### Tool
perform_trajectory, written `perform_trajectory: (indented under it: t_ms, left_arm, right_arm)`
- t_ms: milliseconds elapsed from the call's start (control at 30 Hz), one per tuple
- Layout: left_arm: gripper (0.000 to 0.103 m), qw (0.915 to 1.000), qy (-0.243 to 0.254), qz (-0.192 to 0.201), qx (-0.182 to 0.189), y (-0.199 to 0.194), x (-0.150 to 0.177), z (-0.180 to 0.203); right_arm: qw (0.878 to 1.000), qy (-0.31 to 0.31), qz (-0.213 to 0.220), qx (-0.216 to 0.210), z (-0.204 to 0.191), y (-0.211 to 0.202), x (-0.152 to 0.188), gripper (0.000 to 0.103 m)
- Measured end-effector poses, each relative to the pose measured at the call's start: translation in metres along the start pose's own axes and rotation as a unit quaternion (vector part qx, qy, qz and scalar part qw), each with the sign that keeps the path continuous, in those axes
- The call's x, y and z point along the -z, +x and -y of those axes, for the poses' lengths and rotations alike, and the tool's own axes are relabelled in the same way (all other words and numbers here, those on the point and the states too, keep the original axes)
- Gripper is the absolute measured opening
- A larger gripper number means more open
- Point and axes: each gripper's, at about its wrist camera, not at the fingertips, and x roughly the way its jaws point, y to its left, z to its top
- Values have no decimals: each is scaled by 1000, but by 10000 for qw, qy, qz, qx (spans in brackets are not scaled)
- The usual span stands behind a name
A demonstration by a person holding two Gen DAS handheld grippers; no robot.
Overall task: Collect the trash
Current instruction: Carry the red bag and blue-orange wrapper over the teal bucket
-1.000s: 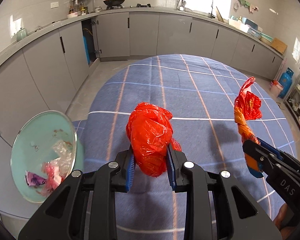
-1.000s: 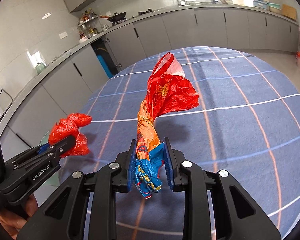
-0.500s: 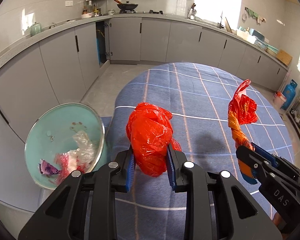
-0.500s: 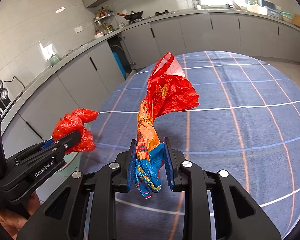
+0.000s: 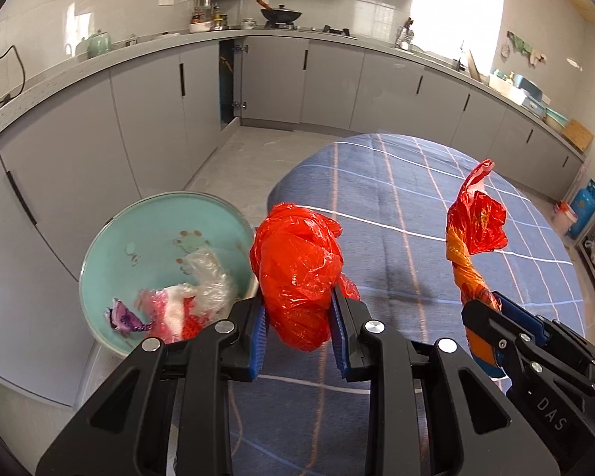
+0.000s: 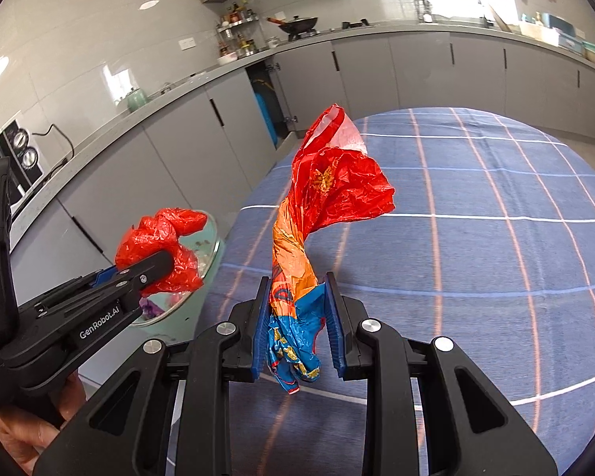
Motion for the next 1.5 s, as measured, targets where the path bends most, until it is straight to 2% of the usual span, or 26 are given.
perform_trajectory:
  t_ms: [1000, 1500]
  left_arm:
    - [27, 9964, -648, 121, -539, -10, 1, -83]
    - [27, 9925, -986, 121, -710, -9, 1, -113]
  right_arm:
    - [9946, -740, -259, -676, -94, 37, -5, 27]
    - [9906, -950, -431, -883, -121, 52, -4, 27]
